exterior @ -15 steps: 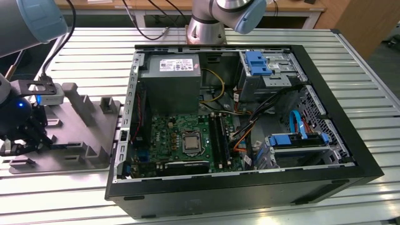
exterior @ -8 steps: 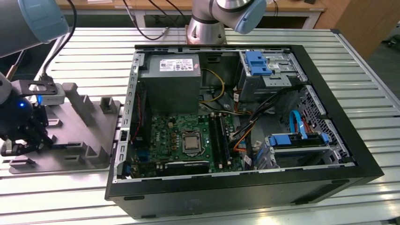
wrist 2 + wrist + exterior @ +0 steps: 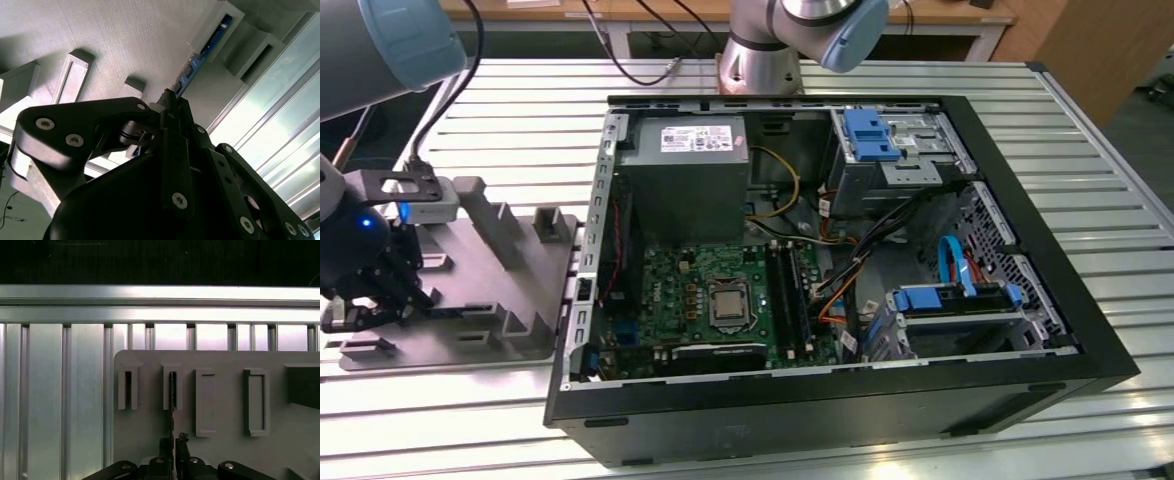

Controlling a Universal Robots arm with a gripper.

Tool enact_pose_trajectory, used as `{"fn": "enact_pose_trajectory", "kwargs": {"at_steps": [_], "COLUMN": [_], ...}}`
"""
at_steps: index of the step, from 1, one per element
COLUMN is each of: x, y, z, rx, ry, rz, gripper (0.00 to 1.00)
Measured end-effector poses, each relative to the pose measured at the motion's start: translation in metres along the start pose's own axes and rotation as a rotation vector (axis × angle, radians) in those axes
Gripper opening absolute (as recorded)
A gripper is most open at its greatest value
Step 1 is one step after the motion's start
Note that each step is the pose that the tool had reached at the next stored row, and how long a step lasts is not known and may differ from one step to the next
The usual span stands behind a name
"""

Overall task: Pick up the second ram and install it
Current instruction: 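Pick up the second ram and move it above second insertion slot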

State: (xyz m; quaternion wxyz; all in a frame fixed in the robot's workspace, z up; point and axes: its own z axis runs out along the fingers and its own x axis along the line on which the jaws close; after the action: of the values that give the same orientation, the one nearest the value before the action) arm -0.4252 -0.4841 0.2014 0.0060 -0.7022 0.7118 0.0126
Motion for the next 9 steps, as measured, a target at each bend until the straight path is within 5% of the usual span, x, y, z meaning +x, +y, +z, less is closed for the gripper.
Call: {"fn": "enact_pose_trajectory", "kwargs": {"at_steps": [9], "x": [0.0000], "y": [0.0000], "z": [-0.0005], "rx": [-0.0002], "ry": [0.0001], "rz": [0.000], "gripper": [0.11]}}
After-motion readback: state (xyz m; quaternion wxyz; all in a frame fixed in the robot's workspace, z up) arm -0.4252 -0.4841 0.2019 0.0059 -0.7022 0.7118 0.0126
